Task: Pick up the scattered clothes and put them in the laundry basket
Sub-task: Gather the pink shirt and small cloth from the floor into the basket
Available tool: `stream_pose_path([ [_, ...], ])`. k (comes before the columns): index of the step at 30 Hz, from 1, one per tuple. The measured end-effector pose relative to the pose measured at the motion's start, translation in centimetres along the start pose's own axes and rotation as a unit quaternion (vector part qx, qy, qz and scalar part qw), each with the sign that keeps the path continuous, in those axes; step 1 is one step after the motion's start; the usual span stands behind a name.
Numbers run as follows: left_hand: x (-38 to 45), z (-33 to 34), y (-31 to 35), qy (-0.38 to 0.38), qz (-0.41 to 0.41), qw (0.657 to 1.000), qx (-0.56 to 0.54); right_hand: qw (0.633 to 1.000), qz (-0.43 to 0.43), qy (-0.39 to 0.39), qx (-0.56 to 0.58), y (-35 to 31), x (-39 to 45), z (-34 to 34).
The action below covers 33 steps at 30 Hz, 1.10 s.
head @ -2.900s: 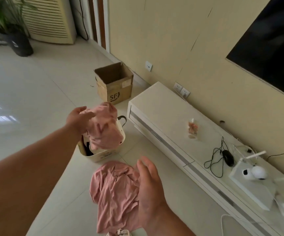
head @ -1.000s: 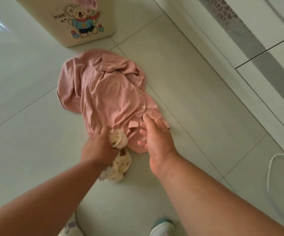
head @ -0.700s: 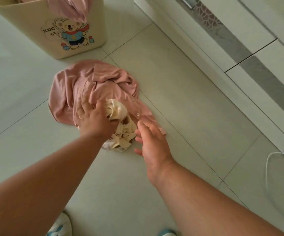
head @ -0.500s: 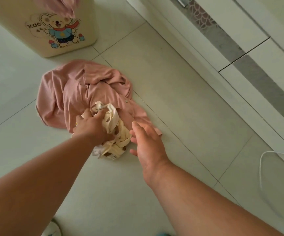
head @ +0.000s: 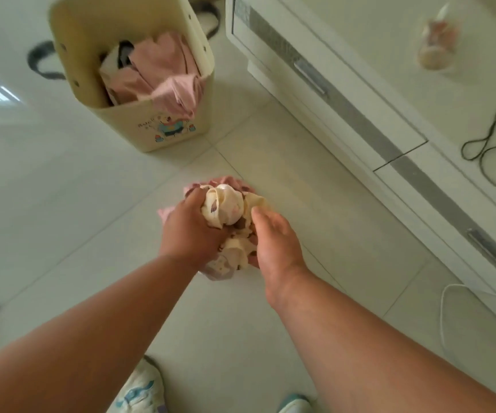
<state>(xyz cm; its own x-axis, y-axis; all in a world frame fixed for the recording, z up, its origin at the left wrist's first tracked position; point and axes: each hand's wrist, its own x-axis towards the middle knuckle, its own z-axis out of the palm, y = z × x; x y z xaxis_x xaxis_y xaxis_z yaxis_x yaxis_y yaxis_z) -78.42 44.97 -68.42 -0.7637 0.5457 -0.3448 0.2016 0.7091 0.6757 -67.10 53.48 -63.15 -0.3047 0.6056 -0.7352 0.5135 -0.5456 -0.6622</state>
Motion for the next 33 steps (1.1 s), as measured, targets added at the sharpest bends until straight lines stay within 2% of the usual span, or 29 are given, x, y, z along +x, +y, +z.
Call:
stream_pose_path([
  [6,-5.9,-13.7,10.3,0.019,0.002,0.995,-0.096,0.998,-0.023,0.014,0.062,-11.4,-10.2,2.3],
  [12,-9.0,-25.8,20.2,-0.008,0.05,0.988,-0.144,0.998,-0.001,0.013,0.067,-23.9,-19.6,4.7],
  [17,-8.4,-35.5,27.8,0.004,0.105,0.983,-0.151,0.996,-0.021,0.012,0.087,-34.7,-26.3,6.3],
  [20,-7.2,-40.9,31.9,0.032,0.126,0.978,-0.165,0.993,-0.069,-0.003,0.1,-40.7,-29.3,7.0],
  [26,-2.8,-48.7,37.4,0.111,0.11,0.972,-0.173,0.979,-0.153,-0.104,0.084,-50.0,-30.8,7.1],
  [33,3.4,-52.6,39.5,0.171,0.081,0.967,-0.173,0.98,-0.176,-0.085,0.033,-57.1,-26.4,6.2],
])
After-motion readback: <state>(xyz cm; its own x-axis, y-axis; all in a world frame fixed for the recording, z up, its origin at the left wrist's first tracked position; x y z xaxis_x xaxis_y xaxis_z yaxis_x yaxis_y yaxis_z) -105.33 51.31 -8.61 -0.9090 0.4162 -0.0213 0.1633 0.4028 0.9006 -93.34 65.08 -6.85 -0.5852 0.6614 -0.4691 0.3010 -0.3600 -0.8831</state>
